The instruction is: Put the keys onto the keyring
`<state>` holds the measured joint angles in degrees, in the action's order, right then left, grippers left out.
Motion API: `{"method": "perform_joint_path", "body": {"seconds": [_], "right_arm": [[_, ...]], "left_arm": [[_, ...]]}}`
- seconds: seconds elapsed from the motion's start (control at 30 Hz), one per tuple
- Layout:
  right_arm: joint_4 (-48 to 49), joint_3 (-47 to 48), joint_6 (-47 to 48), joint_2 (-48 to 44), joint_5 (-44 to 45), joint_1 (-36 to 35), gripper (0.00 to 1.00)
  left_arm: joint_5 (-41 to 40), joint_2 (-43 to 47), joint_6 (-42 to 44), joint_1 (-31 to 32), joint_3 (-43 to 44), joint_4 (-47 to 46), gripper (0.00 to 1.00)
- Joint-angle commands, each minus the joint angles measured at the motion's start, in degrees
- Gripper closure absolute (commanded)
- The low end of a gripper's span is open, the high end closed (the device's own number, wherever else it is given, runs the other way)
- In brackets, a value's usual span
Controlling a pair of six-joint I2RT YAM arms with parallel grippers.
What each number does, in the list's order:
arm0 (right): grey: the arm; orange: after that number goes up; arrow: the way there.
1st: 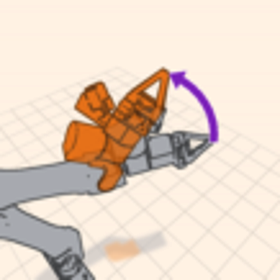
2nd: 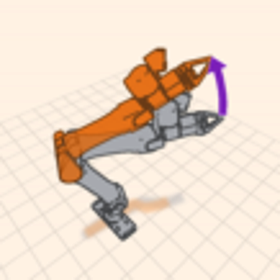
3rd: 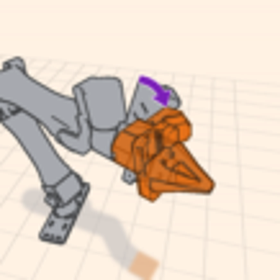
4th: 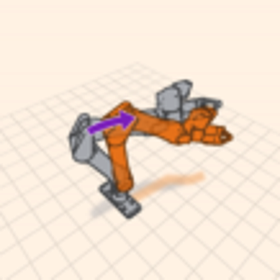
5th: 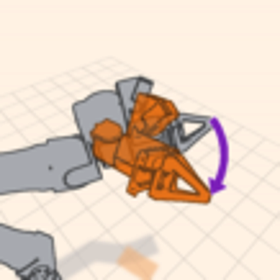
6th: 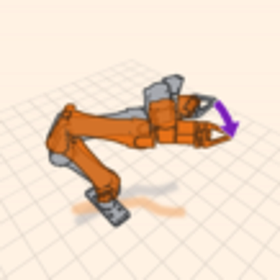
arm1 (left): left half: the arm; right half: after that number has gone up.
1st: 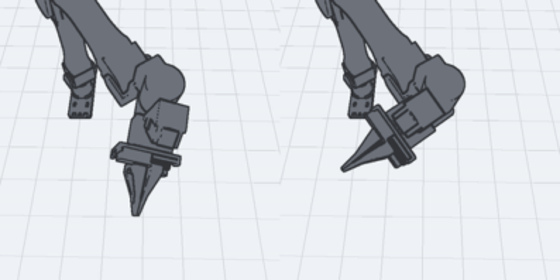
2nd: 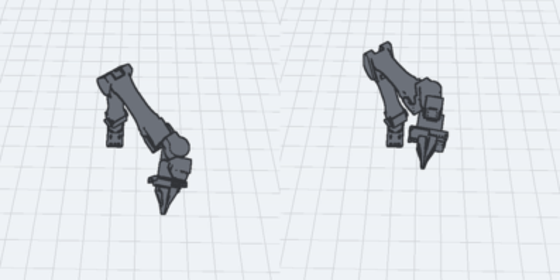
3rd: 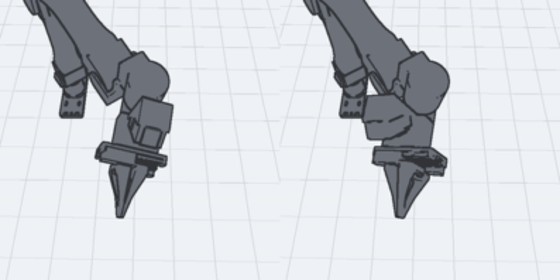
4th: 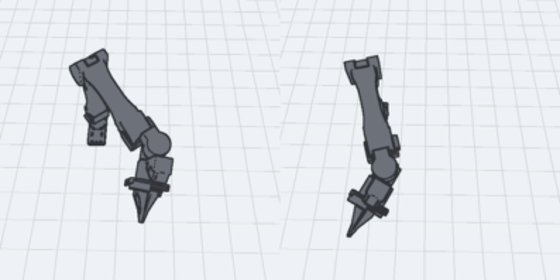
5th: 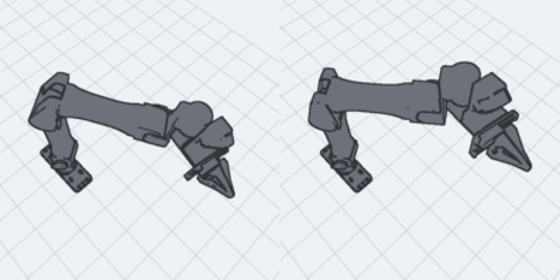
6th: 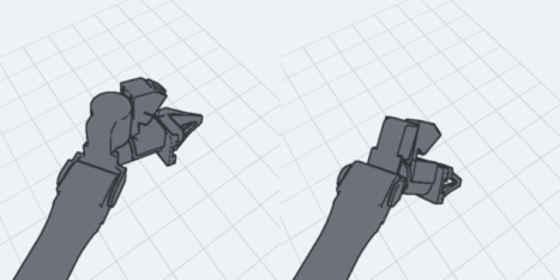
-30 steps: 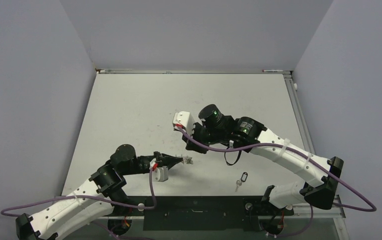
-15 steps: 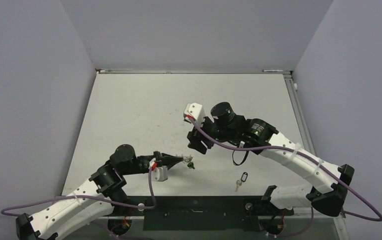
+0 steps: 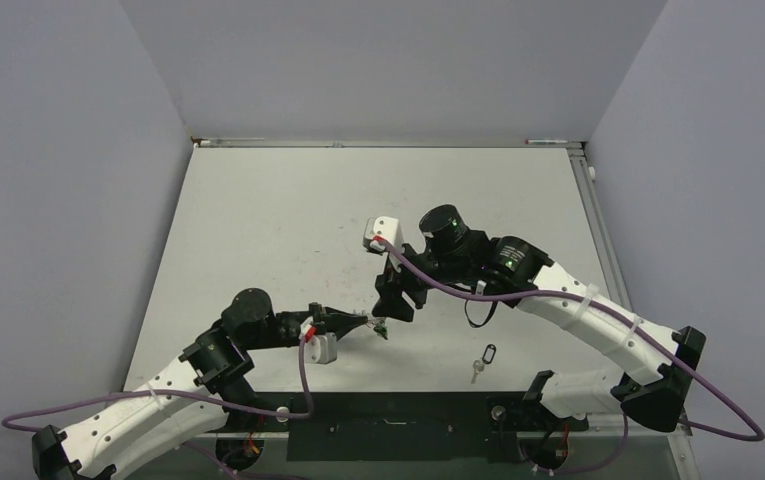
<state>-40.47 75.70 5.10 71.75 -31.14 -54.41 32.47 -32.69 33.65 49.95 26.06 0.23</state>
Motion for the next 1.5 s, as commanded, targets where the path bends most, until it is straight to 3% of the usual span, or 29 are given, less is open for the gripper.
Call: {"method": "perform_joint_path", "body": {"seconds": [0.0,0.3,0.6,0.8,1.47], "right_arm": [[1.85,-1.12,-0.64,1.25,-4.37,0.27,0.45],[1.84,0.23,-3.13,4.14,-8.88,2.71,0.36],[1.57,0.63,-4.18,5.81,-11.88,3.18,0.51],[1.7,0.09,-4.22,5.52,-13.71,3.23,0.53],[1.96,-2.26,-3.14,6.12,-16.33,2.28,0.84]], "left_arm": [[1.31,0.69,1.55,0.48,1.51,-3.0,1.0],[0.06,1.3,2.84,0.77,1.44,-2.38,1.0],[0.01,1.31,2.76,0.86,1.45,-2.43,1.0],[-0.21,0.96,2.65,0.87,1.53,-2.39,1.0],[-0.67,1.4,2.11,0.9,1.36,-3.04,1.0]]}}
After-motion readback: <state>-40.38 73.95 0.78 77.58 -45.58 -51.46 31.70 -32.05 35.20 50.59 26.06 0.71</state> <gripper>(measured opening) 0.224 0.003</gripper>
